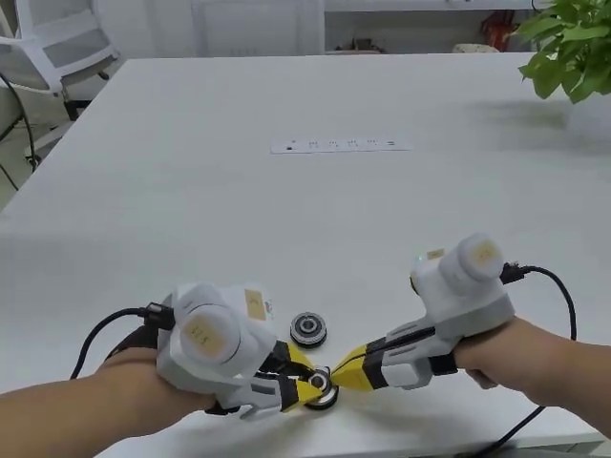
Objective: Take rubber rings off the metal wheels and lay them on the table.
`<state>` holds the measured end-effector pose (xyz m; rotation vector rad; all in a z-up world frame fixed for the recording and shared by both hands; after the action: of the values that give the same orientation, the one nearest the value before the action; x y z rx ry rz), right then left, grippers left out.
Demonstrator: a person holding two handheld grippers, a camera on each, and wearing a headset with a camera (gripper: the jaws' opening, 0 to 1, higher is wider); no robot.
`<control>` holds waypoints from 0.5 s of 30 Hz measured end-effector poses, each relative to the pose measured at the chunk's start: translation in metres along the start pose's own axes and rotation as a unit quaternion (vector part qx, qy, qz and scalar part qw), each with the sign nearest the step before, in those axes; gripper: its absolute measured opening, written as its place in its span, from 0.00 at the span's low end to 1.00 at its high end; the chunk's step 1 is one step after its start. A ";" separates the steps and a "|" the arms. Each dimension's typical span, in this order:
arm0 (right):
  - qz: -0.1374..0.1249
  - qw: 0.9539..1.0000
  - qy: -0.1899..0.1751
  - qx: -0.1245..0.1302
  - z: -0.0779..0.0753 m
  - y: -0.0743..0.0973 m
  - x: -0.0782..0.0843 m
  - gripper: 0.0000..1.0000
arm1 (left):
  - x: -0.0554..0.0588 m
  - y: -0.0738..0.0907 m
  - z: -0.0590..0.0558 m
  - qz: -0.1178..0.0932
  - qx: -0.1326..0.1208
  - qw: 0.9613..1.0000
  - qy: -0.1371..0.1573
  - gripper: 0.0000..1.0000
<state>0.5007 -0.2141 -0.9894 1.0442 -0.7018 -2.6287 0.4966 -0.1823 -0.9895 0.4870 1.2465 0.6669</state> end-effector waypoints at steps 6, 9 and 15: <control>-0.011 0.998 -0.009 -0.063 0.027 -0.007 -0.007 0.00 | 0.000 0.000 0.001 -0.003 -0.002 1.000 0.002 0.11; 0.011 0.999 0.030 -0.023 0.017 -0.011 0.000 0.00 | 0.000 0.000 0.001 -0.004 -0.001 1.000 0.003 0.11; 0.003 1.000 0.026 -0.007 0.006 -0.004 0.001 0.00 | -0.001 0.000 0.000 -0.005 -0.003 1.000 -0.001 0.11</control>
<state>0.4954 -0.2094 -0.9880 1.0997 -0.6718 -2.5889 0.4967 -0.1827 -0.9889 0.4776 1.2435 0.6613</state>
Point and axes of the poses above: the centre of the closed fingertips' face, and the gripper's own axes: y roughly backward along the fingers, z roughly to its left, x roughly out of its underside, the point moved 2 cm from there along y, roughly backward along the fingers, and after that the axes turned 15 degrees about -y, right-handed, at the moved point
